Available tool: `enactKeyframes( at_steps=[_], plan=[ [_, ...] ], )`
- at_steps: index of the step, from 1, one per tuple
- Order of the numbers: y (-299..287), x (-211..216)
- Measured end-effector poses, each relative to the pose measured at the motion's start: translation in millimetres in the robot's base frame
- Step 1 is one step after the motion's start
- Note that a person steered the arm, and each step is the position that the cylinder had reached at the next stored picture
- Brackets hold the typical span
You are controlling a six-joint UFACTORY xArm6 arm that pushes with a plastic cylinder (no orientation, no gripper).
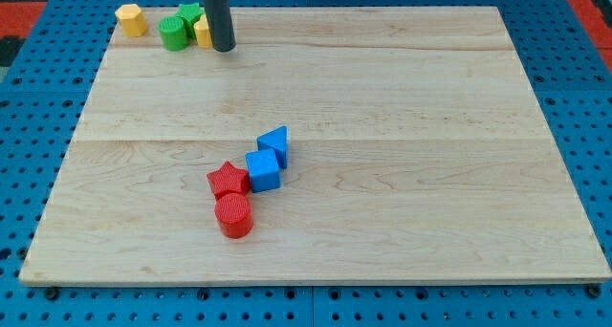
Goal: Push the green blocks into the blue blocks
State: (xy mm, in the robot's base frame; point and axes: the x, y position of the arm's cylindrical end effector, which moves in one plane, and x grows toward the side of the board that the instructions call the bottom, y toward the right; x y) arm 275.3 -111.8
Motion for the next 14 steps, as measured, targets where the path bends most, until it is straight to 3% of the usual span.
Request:
enactKeyframes(
  at_steps=[1, 2, 3, 5, 10, 11, 12, 14],
  plan=[
    [17, 9],
    [46, -22],
    [37, -79],
    [-28, -82],
    [-50, -63],
    [-52, -83],
    [-72, -63],
    [-92, 27]
  ],
)
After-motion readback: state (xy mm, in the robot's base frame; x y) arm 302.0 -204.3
